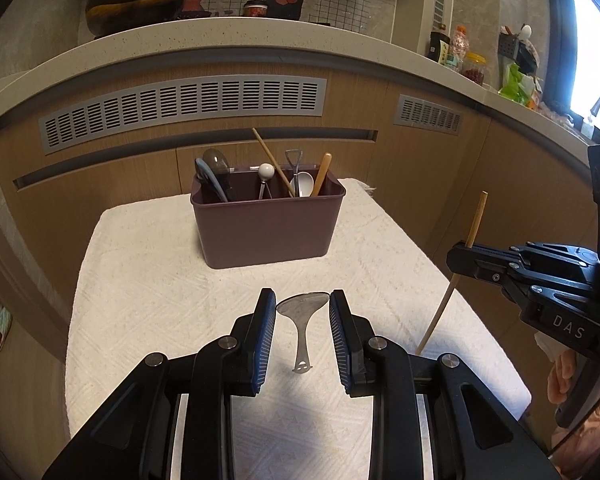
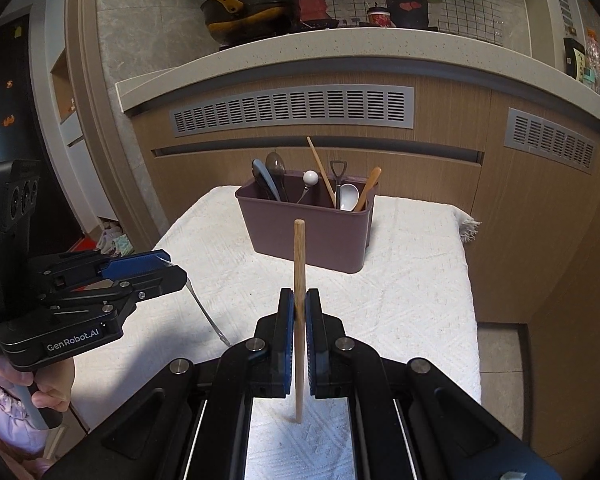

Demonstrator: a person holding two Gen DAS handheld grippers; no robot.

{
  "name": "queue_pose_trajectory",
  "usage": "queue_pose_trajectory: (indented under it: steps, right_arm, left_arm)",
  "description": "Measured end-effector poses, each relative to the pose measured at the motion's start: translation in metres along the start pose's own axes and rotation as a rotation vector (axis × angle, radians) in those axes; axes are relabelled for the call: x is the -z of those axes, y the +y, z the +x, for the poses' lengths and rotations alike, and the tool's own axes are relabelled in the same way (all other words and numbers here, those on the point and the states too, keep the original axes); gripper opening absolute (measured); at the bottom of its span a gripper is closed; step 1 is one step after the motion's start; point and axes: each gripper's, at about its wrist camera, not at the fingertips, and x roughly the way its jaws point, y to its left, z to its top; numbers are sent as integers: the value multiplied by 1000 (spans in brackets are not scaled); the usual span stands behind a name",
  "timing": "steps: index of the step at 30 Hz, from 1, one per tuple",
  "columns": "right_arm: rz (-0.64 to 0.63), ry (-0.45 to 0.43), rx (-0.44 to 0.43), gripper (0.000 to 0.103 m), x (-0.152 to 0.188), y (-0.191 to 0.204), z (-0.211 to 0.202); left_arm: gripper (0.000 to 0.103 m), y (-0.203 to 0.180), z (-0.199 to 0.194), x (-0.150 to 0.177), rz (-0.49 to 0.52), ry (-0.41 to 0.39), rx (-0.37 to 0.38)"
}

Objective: Organize utensils
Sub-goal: 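Insert the metal spoon with the left tool while the right inserts the chopstick into the holder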

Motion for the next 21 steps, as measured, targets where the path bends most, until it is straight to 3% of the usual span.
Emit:
queue_pose_trajectory:
  steps: [6, 10, 16, 21]
  right_arm:
    - [-12, -27, 10, 5, -14, 0, -2]
    - [-23, -62, 15, 5, -37, -1, -4]
    - [-15, -238, 40, 5, -111, -12, -27]
    - [-37, -322, 88, 5, -164, -13, -15]
  left_arm:
    - [29, 2, -8, -18, 5, -33, -5]
    - [29, 10, -16, -52, -18, -73, 24]
    - [29, 27, -31, -125, -48, -202, 46]
    - [29, 37, -17, -165, -21, -285, -15]
